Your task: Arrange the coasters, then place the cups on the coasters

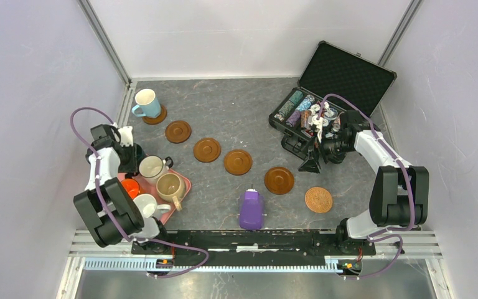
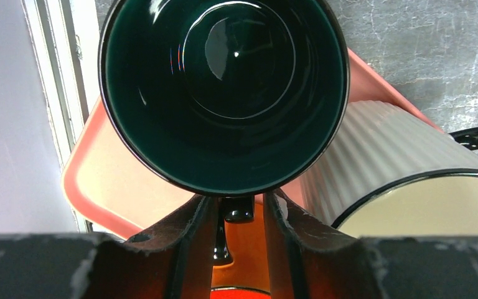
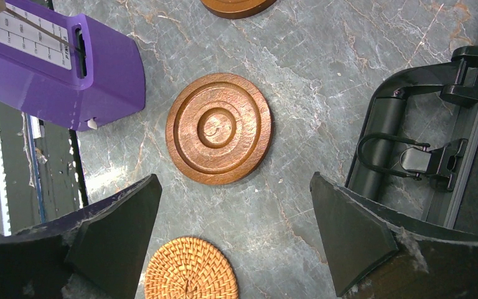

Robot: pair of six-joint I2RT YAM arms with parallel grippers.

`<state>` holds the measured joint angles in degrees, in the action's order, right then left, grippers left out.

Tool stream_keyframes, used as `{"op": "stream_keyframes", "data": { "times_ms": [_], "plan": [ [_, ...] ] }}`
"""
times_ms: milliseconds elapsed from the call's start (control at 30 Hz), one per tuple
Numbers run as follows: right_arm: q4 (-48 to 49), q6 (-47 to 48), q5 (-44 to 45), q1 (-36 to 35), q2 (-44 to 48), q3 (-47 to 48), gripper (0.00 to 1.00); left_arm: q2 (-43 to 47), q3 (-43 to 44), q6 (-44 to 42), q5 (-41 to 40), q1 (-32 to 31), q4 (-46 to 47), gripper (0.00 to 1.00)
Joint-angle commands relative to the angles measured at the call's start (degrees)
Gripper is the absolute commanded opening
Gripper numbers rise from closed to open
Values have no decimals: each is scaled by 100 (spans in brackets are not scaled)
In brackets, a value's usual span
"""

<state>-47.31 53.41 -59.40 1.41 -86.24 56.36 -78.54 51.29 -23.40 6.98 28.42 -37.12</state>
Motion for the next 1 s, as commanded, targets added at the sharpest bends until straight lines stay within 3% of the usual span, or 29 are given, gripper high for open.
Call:
{"op": "stream_keyframes", "data": {
  "times_ms": [0,333,633,733,967],
  "plan": [
    [2,69,-132,27,-45,-5,98,-225,-84,238,41,-12,142,40],
    [-8,82,-97,42,-30,-20,98,-416,-205,341,5,-10,397,38],
    [-15,100,-115,52,-40,-50,98,-139,-286,340,-37,40,383,15],
    [-19,95,-124,52,-39,-46,98,3,-295,328,-27,39,373,3],
    [-40,115,-154,52,-50,-42,98,628,-295,282,196,40,512,2]
  ]
}}
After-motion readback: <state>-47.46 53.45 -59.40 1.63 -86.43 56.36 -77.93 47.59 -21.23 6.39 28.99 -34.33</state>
